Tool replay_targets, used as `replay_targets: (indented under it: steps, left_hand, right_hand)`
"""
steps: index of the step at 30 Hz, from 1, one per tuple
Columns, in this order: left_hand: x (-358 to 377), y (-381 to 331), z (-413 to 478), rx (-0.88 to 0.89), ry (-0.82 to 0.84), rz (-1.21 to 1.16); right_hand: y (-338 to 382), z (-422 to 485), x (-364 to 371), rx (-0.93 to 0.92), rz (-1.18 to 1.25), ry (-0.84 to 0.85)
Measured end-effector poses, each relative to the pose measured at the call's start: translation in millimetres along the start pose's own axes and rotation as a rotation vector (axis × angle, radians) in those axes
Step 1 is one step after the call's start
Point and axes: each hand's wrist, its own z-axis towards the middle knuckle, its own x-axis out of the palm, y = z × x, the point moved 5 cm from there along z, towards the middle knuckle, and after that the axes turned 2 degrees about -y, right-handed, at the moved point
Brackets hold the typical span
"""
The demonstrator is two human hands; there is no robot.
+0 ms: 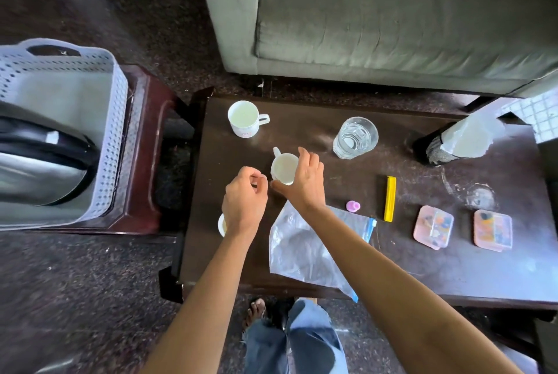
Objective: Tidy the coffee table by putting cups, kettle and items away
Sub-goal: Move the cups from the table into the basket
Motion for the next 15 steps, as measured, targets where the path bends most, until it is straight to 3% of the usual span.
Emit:
replay_targets:
  steps: [11, 15]
  left_hand:
    - [-14, 10, 19, -0.089, -0.066, -0.029]
    - [-27, 8, 25, -0.089, -0.125, -0.057]
  right_hand:
    - [6, 13, 13, 0.006, -0.002, 0.034]
    - [31, 22, -1, -0.087, 0.023, -0.008]
